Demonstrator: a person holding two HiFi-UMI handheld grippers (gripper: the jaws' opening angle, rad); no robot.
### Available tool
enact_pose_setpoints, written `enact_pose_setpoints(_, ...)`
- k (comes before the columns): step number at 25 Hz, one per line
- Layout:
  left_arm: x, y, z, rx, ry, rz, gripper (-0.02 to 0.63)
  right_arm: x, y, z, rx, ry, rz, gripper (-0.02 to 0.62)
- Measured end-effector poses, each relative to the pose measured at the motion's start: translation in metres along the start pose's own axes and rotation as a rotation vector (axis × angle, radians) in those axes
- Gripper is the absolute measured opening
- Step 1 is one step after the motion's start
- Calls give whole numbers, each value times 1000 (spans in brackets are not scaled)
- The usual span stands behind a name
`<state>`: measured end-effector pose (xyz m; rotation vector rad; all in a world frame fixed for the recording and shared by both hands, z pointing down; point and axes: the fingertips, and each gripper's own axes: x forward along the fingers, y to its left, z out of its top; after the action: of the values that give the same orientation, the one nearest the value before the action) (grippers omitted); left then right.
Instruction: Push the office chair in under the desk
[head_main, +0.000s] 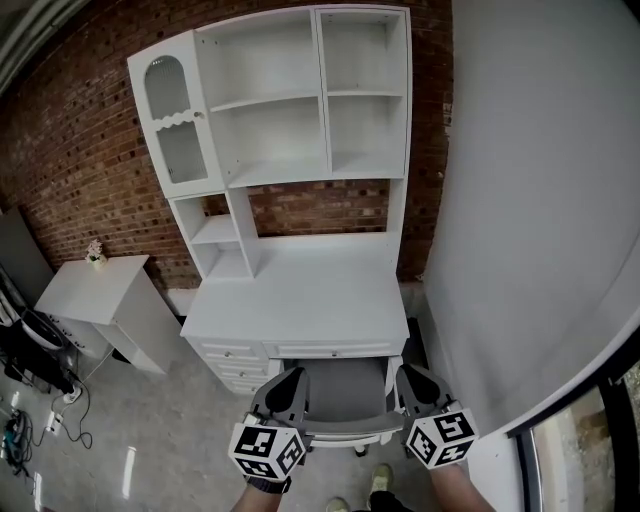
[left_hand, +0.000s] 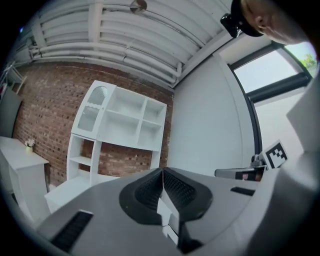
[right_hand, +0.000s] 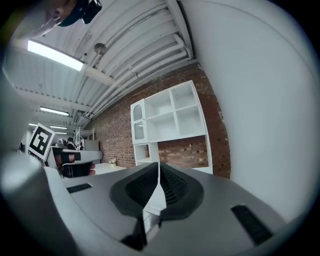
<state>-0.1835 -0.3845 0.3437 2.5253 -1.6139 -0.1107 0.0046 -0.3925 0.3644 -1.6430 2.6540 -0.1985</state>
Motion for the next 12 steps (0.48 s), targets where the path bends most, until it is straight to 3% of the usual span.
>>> enact_pose_setpoints(6,-7,-11,19,37,-16,-9,11,-8,4,27,-77,-47,-10,9)
enact_pose_setpoints(12,0,-12,15,68,-16,0,6,-4,5,32,-115,-50,-14,5)
